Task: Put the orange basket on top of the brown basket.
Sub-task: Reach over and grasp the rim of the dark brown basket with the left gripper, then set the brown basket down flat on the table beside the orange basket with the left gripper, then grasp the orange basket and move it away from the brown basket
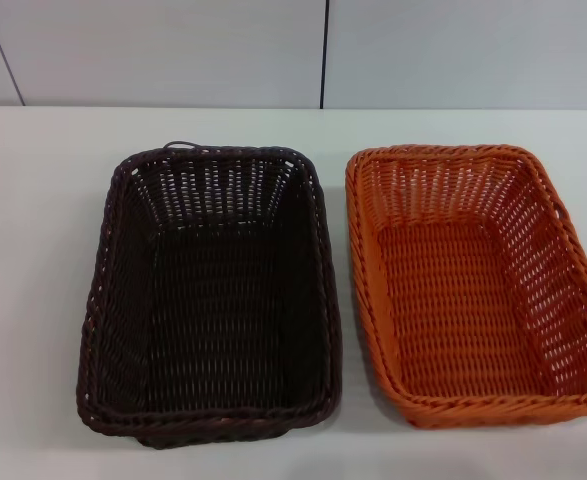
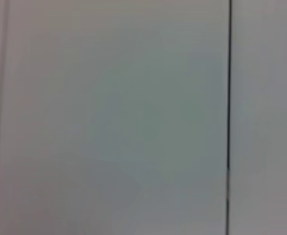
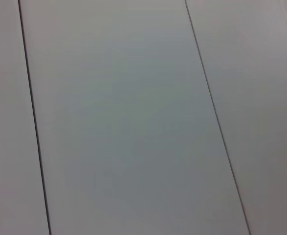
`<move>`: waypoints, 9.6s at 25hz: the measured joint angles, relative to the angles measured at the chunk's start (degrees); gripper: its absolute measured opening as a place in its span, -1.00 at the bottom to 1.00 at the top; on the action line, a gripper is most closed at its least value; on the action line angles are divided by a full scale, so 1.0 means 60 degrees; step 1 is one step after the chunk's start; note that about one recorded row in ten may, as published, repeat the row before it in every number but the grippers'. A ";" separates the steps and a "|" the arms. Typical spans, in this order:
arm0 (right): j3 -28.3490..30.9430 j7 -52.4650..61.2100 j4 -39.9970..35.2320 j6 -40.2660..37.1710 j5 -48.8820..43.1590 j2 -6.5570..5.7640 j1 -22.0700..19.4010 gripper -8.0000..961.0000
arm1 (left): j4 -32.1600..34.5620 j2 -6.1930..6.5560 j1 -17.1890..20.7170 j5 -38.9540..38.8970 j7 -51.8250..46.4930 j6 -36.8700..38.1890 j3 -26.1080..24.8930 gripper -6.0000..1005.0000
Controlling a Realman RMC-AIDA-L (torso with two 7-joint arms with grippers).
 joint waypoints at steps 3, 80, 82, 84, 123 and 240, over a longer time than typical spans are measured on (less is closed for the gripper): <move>0.0001 0.0000 0.0001 -0.0037 -0.0005 -0.0006 0.0038 0.73 | -0.1354 0.0214 0.0119 0.0114 -0.0083 -0.1856 0.0040 0.60; 0.0117 -0.0001 0.0848 -0.0911 -0.0006 -0.0069 0.0922 0.68 | -1.2177 0.0044 -0.1111 0.2191 0.1327 -2.2355 0.0424 -0.47; 0.0118 0.0000 0.0849 -0.0911 -0.0006 -0.0073 0.0940 0.68 | -1.2198 0.0047 -0.1111 0.2179 0.1505 -2.2364 0.0404 -0.47; 0.0118 0.0000 0.0849 -0.0911 -0.0005 -0.0081 0.0959 0.67 | -1.2296 0.0051 -0.1149 0.2169 0.2269 -2.2443 0.0262 -0.47; 0.0072 -0.0060 0.0495 -0.0832 -0.0002 -0.0051 0.0974 0.65 | -0.9889 0.0084 -0.4810 0.0310 1.3487 -2.4875 -0.3764 -0.63; 0.5825 -0.3053 -0.9491 -3.0465 -0.8009 -0.0020 0.5646 -0.52 | -0.3655 0.0030 0.1862 -0.2012 0.3014 -0.1720 0.1691 0.61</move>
